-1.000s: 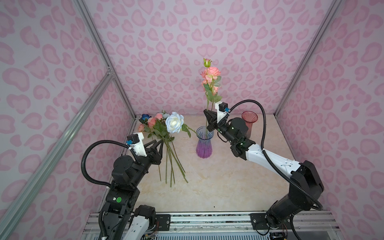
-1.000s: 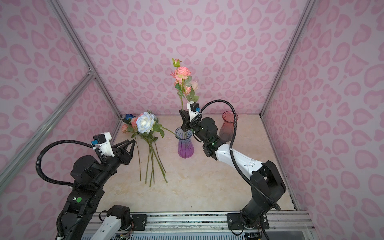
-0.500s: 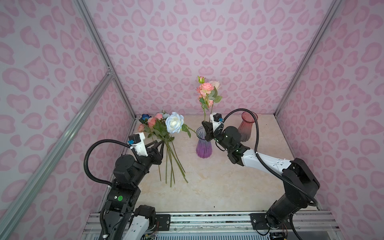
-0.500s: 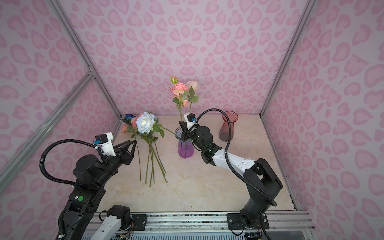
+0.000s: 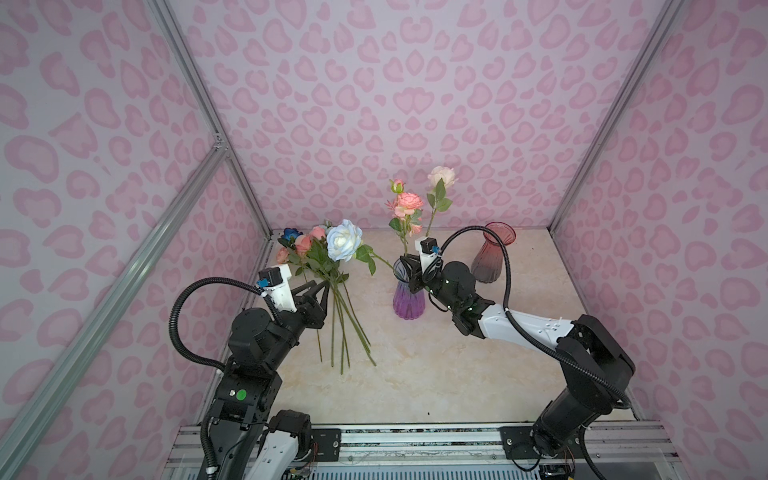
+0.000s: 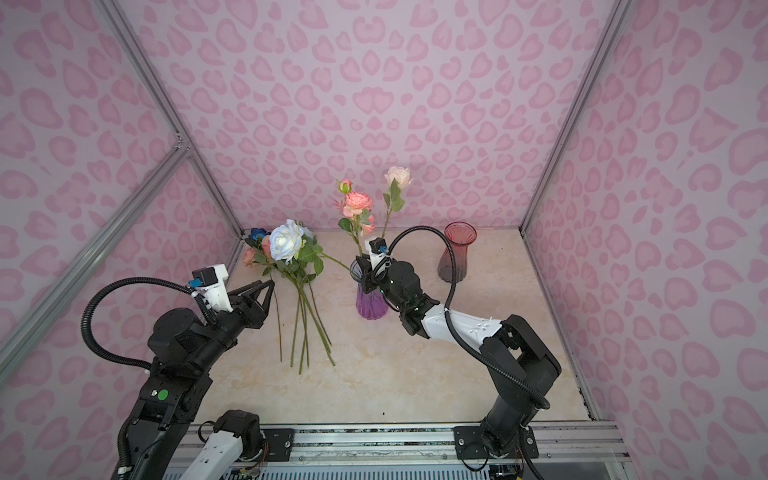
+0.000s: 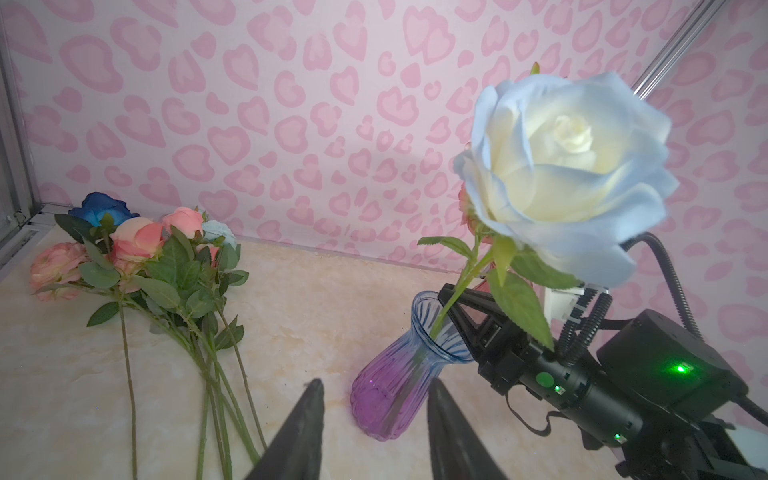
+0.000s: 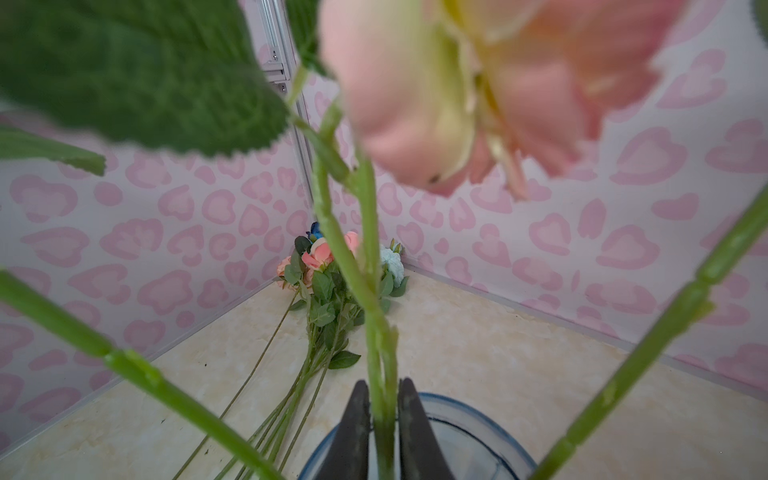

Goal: Arrange the flowers into the vase
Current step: 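Lower the pink rose stem into the blue-purple vase with the right gripper, then open the right gripper and draw it back while the left gripper reaches into the bunch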

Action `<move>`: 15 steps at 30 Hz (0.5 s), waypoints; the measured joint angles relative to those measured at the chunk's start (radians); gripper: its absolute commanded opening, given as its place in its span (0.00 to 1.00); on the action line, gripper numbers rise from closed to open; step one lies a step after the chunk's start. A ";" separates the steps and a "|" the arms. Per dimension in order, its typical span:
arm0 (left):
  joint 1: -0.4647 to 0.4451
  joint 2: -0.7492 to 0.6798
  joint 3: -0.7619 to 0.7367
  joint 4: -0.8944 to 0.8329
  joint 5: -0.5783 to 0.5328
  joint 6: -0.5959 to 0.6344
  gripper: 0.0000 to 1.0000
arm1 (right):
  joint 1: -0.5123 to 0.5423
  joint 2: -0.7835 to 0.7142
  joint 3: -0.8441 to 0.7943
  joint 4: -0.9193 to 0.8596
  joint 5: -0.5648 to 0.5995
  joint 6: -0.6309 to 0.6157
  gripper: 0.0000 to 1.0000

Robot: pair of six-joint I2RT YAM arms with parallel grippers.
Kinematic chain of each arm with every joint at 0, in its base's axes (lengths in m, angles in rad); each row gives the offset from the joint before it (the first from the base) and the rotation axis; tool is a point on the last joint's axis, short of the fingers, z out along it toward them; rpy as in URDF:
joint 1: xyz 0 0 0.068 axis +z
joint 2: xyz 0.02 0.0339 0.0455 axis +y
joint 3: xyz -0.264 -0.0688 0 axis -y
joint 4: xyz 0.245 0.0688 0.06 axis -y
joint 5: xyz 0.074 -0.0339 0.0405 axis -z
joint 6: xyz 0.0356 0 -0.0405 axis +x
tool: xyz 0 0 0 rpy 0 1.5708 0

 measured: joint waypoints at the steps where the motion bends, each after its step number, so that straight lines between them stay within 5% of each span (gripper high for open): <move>1: 0.000 0.004 0.000 0.000 0.000 0.000 0.42 | 0.000 -0.001 0.000 0.000 0.000 0.000 0.17; 15: 0.000 0.034 0.025 0.014 -0.017 -0.009 0.42 | 0.027 -0.140 -0.001 -0.039 0.019 -0.023 0.35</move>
